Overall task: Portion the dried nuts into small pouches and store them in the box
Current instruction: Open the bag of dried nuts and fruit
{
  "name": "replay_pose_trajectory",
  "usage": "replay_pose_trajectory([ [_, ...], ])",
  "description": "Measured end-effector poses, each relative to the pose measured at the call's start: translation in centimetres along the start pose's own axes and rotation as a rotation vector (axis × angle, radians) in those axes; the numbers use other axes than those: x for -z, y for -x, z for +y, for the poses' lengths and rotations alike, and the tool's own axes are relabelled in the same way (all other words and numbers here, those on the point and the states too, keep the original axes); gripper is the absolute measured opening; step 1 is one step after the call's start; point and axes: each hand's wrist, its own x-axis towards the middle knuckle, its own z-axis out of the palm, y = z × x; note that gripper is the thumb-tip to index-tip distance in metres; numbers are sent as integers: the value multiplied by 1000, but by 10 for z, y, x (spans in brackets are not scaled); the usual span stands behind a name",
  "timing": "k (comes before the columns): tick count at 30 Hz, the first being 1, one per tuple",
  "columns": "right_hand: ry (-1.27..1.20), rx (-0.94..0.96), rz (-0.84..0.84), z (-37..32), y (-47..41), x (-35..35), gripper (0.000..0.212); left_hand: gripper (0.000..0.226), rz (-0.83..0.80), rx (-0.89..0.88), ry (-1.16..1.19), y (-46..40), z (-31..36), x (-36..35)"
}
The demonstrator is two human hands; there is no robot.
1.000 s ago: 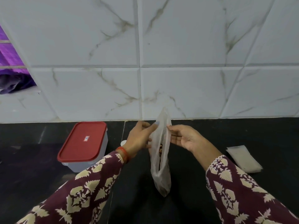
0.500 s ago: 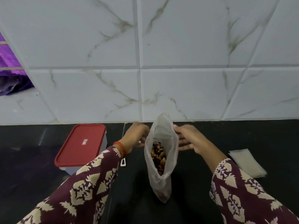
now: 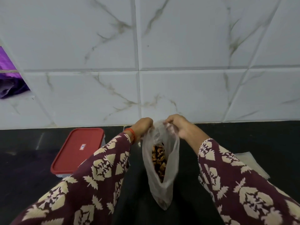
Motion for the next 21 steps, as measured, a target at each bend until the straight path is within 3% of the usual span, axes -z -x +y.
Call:
replay_pose_trajectory([
  [2, -171, -111, 11, 7, -7, -1, 37, 27, -158, 166, 257, -3, -2, 3],
  [4, -248, -154, 10, 14, -9, -6, 44, 24, -167, 252, 326, -4, -4, 5],
  [9, -145, -118, 43, 20, 8, -6, 15, 26, -153, 161, 312, -13, -28, 11],
  [13, 184, 154, 234, 28, 19, 7, 56, 77, 57, 6, -1, 5, -37, 20],
  [16, 361, 225, 236, 40, 30, 10, 41, 38, 0, -79, -240, 24, -43, 22],
  [18, 308, 158, 171, 45, 34, 6, 24, 25, 51, -118, -279, 29, -46, 21],
  [19, 207, 135, 153, 45, 34, 4, 18, 25, 65, -111, -217, 28, -47, 20],
  [21, -110, 4, 119, 43, 34, 1, 15, 22, -3, 20, 142, 25, -47, 19],
])
